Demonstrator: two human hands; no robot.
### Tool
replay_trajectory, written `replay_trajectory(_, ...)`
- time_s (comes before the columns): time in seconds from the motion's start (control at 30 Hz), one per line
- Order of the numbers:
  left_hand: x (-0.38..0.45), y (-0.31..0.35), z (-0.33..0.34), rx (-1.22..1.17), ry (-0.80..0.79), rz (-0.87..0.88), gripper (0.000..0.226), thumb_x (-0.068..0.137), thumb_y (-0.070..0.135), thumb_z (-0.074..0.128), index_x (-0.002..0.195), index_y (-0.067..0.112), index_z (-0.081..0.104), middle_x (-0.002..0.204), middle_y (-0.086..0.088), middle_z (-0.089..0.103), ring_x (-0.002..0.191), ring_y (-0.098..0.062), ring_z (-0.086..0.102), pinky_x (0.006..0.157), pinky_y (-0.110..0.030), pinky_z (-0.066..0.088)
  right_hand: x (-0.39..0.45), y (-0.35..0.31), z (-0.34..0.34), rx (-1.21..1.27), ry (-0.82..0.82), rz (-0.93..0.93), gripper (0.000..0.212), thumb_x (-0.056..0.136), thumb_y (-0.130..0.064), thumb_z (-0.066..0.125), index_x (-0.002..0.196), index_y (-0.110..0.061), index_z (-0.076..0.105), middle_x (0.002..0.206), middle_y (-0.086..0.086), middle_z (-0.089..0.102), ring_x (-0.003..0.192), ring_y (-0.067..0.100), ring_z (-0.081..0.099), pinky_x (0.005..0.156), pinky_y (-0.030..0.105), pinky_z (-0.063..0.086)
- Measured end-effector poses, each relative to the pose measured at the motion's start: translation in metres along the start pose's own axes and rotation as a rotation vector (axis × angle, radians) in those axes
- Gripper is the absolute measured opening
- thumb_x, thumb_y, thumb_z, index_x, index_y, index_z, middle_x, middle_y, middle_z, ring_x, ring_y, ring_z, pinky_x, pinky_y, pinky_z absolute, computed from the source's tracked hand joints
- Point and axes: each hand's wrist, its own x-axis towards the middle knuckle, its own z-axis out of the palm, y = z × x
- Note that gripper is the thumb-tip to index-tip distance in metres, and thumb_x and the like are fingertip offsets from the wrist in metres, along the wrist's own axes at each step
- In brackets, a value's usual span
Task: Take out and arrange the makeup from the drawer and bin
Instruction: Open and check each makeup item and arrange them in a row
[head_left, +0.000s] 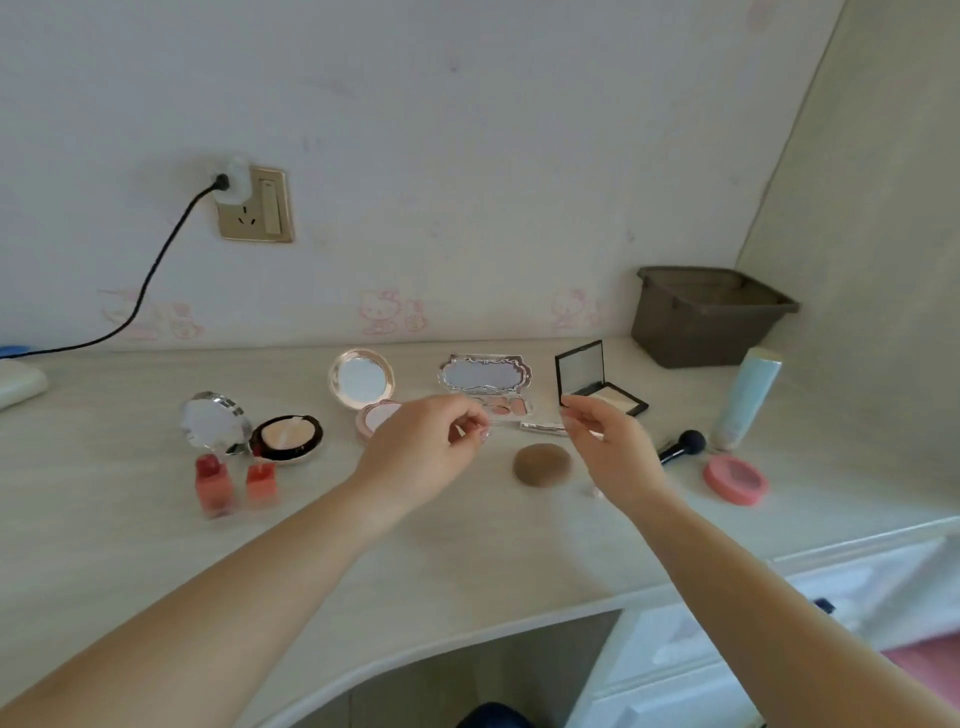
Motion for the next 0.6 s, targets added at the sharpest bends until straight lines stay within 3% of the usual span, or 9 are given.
replay_trajectory(0.1, 0.018, 0.003, 0.027, 0.057, -0.065, -0.013, 0.010, 0.087, 0.022, 0.061, 0.093, 0.025, 0.069, 0.080, 0.018, 0.061, 0.079, -0.005, 0.059, 0.076, -0.027, 0.049, 0.017, 0.025, -0.021, -0.233, -0.036, 0.003, 0.028, 0.093, -0.014, 0.051, 0.118, -0.013, 0.063, 0.119, 0.002, 0.064, 0.112, 0.018, 0.057, 0.085, 0.018, 0.039)
replay_trajectory(0.2, 0.034, 0.002, 0.046, 0.084, -0.113, -0.036, 0.012, 0.087, 0.024, 0.060, 0.095, 0.026, 0.068, 0.084, 0.018, 0.061, 0.083, -0.006, 0.059, 0.079, -0.026, 0.048, 0.035, 0.040, -0.025, -0.468, -0.132, -0.040, 0.033, 0.092, -0.019, 0.052, 0.125, -0.019, 0.060, 0.128, 0.001, 0.058, 0.118, 0.019, 0.051, 0.091, 0.023, 0.037)
replay_trajectory(0.37, 0.053, 0.004, 0.066, 0.083, -0.133, -0.054, 0.013, 0.089, 0.023, 0.058, 0.097, 0.026, 0.067, 0.086, 0.018, 0.060, 0.083, -0.004, 0.055, 0.073, -0.022, 0.042, 0.060, 0.052, -0.020, -0.830, -0.200, -0.154, 0.030, 0.094, -0.032, 0.047, 0.118, -0.023, 0.062, 0.118, 0.003, 0.054, 0.112, 0.024, 0.047, 0.089, 0.031, 0.040)
replay_trajectory(0.47, 0.060, 0.005, 0.073, 0.068, -0.138, -0.053, 0.014, 0.089, 0.022, 0.059, 0.099, 0.024, 0.067, 0.089, 0.016, 0.062, 0.077, -0.002, 0.053, 0.065, -0.018, 0.038, 0.068, 0.054, -0.017, -0.915, -0.214, -0.186, 0.026, 0.092, -0.034, 0.047, 0.104, -0.023, 0.067, 0.110, 0.004, 0.054, 0.107, 0.025, 0.048, 0.084, 0.032, 0.038)
replay_trajectory(0.6, 0.067, 0.005, 0.081, 0.079, -0.141, -0.053, 0.015, 0.088, 0.023, 0.059, 0.101, 0.025, 0.067, 0.099, 0.012, 0.068, 0.089, -0.008, 0.059, 0.081, -0.026, 0.047, 0.071, 0.055, -0.018, -0.911, -0.225, -0.187, 0.026, 0.091, -0.040, 0.050, 0.107, -0.027, 0.068, 0.112, 0.001, 0.053, 0.109, 0.023, 0.046, 0.089, 0.033, 0.039)
